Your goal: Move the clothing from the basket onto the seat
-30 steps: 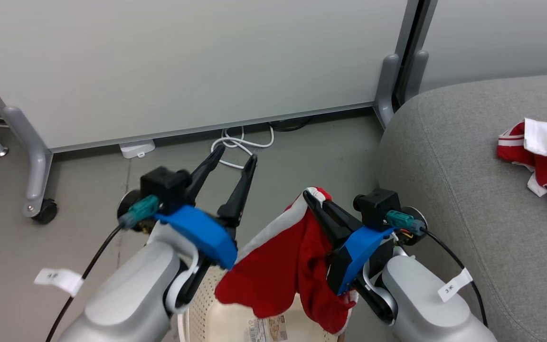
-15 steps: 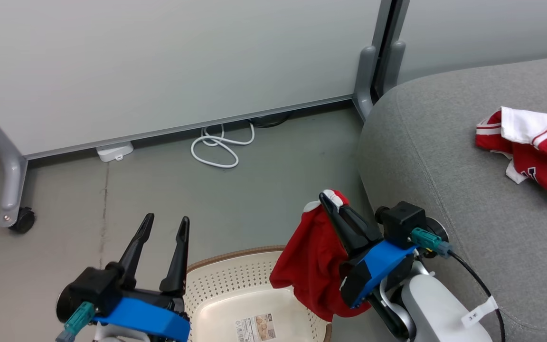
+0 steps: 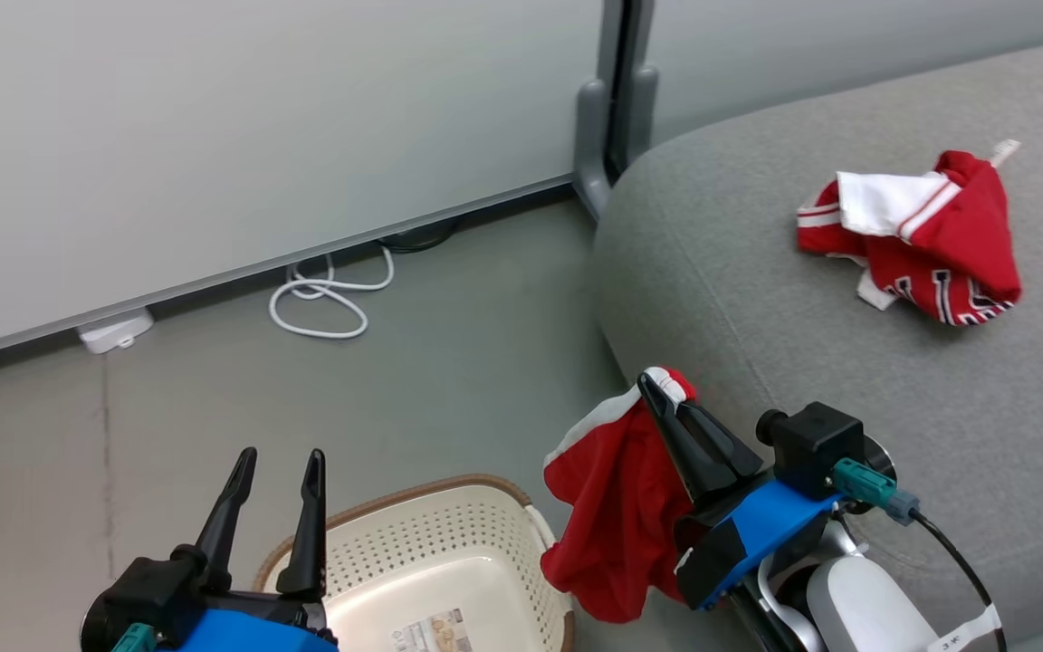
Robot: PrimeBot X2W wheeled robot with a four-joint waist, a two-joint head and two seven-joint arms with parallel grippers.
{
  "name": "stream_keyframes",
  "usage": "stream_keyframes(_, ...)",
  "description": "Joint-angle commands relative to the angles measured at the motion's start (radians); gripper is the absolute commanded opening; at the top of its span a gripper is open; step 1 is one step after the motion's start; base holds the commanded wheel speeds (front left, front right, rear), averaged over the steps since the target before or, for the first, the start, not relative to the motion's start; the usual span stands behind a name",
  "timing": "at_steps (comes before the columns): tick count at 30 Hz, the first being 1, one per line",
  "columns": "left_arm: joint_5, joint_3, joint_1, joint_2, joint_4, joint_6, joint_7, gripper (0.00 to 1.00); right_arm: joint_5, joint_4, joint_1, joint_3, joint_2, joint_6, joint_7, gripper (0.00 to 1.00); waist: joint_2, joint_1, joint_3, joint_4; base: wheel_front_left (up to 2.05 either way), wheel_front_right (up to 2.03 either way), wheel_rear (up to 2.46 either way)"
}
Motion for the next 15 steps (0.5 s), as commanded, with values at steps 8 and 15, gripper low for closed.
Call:
stream_keyframes(8, 0.031, 0.023, -0.006, -0.007, 0.003, -0.016, -0.005, 1.00, 0.009, -0.047, 0.024, 0.005, -0.001, 0.000, 0.009, 0.00, -0.0001, 0.0000, 0.029, -0.161, 0.00, 0.00, 0.00)
stream_keyframes(15, 0.033, 0.003, -0.023, 0.003, 0.004, -0.017, -0.005, 1.00, 0.010, -0.056, 0.030, 0.001, -0.001, 0.000, 0.002, 0.00, -0.0001, 0.0000, 0.042, -0.267, 0.00, 0.00, 0.00)
